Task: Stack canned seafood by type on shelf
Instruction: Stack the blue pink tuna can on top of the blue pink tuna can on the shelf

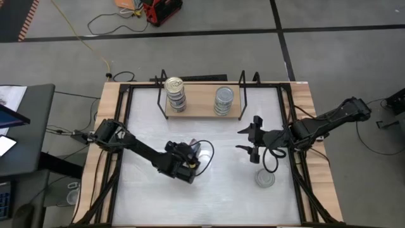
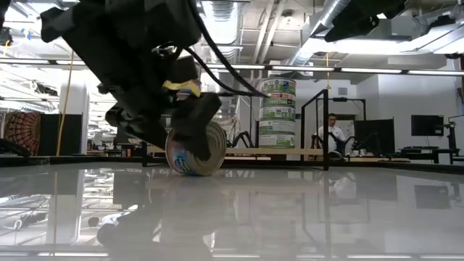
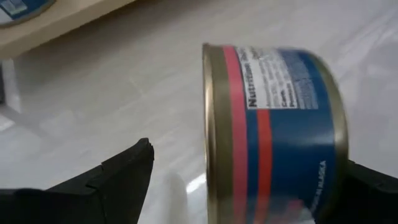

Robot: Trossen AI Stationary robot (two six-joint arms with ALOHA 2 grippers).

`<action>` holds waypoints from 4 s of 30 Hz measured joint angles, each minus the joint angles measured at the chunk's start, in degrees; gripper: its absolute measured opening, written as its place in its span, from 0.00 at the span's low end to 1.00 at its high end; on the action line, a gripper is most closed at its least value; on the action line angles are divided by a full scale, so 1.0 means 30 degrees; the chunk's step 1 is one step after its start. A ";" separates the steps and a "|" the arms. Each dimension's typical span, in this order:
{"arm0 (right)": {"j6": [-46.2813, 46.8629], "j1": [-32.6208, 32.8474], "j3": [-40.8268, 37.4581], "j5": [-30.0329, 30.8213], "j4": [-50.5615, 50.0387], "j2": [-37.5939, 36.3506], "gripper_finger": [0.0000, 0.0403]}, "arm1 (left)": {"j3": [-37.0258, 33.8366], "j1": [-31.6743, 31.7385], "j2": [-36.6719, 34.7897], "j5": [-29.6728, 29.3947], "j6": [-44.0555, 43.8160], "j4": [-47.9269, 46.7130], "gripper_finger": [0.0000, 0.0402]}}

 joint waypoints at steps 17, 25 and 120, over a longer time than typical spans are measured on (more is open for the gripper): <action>-0.0331 0.0000 0.0000 -0.0007 -0.0007 0.0000 0.72 | -0.0008 -0.0647 0.0000 -0.0814 0.5867 -0.1616 0.51; -0.0331 0.0000 0.0000 -0.0007 -0.0007 0.0000 0.72 | 0.0519 -0.1260 -0.0232 -0.1095 0.7856 -0.3090 0.45; -0.3201 -0.1166 0.0002 -0.0029 0.1319 0.0007 0.72 | 0.5653 1.2741 -1.0040 0.0859 4.2486 -0.4792 0.49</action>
